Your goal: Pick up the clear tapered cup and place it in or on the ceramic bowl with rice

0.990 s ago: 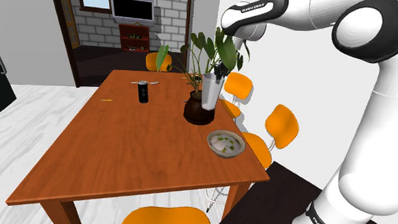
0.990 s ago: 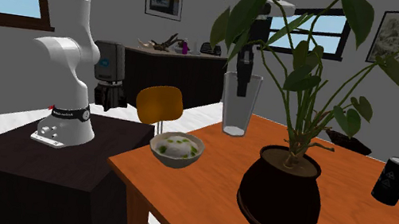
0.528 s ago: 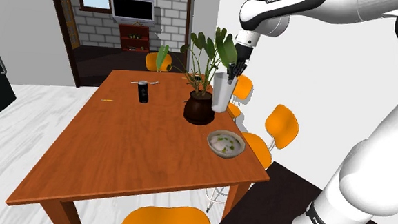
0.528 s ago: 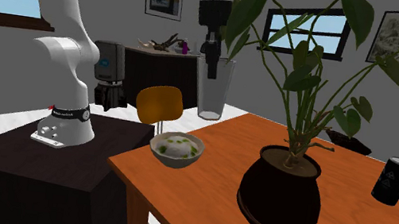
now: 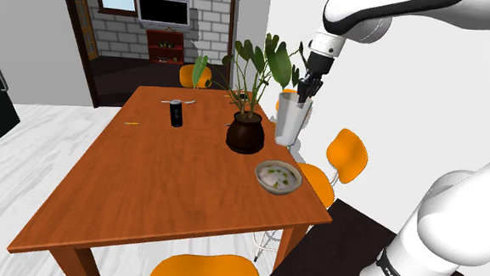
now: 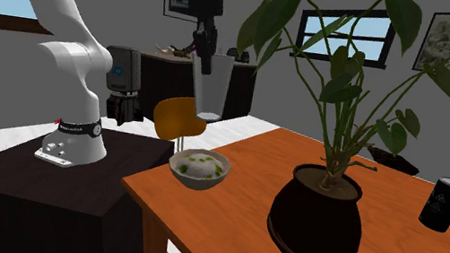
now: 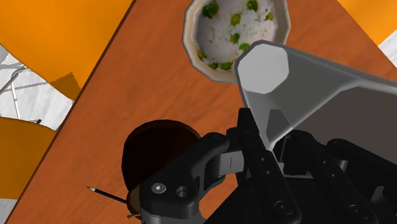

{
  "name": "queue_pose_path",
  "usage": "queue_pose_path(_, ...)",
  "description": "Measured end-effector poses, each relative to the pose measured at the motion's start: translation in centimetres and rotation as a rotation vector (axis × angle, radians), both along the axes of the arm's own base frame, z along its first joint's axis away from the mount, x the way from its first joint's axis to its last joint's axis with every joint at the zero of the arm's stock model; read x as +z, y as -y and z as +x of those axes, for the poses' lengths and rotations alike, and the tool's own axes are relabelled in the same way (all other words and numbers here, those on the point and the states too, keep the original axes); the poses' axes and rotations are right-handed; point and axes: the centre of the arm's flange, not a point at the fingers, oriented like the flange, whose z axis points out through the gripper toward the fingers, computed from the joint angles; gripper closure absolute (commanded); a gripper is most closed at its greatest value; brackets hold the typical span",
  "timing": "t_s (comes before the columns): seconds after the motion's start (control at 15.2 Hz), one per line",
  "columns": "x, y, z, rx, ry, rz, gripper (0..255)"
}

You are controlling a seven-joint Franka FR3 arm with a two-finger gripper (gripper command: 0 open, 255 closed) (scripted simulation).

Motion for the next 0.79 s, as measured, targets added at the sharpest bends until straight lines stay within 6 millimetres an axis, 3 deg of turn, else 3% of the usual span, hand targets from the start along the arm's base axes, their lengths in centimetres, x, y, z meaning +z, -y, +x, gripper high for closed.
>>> queue_pose_path(0.79,-6.0,0.0,-0.4,0.000,-0.001,0.000,255)
